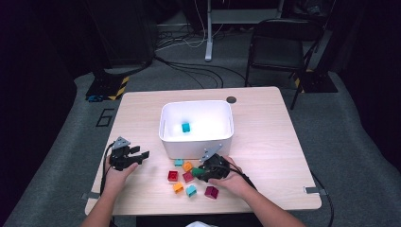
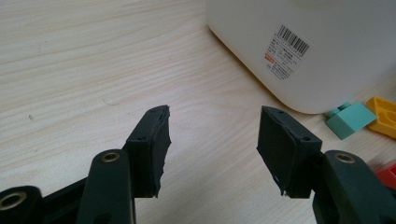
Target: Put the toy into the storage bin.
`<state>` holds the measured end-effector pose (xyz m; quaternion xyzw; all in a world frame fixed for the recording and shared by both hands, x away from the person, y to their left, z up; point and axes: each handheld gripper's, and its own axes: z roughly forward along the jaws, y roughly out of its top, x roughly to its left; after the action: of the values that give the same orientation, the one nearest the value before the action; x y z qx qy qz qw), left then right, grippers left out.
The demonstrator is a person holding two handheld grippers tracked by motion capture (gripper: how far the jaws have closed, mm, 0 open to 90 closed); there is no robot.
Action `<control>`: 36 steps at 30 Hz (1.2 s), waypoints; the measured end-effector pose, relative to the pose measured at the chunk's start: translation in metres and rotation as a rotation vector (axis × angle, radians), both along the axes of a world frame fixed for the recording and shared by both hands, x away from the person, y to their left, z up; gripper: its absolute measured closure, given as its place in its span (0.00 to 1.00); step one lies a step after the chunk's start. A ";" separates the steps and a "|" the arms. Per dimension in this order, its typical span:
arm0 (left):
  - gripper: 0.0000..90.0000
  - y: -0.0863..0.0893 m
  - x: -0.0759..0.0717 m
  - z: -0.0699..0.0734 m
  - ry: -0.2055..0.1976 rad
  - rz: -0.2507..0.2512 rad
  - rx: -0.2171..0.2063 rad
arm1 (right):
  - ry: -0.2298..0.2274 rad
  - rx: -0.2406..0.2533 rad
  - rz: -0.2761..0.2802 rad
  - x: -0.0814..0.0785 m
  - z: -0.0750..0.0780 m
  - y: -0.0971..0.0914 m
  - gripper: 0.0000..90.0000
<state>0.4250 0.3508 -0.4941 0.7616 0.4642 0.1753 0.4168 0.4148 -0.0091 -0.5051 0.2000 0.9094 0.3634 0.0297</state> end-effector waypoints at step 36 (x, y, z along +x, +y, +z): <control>0.48 0.000 0.000 0.000 0.002 0.003 0.000 | 0.011 0.056 0.021 -0.012 0.057 -0.010 0.74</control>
<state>0.4251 0.3503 -0.4944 0.7610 0.4659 0.1751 0.4162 0.4032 -0.0190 -0.4482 0.1930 0.9011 0.3880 0.0151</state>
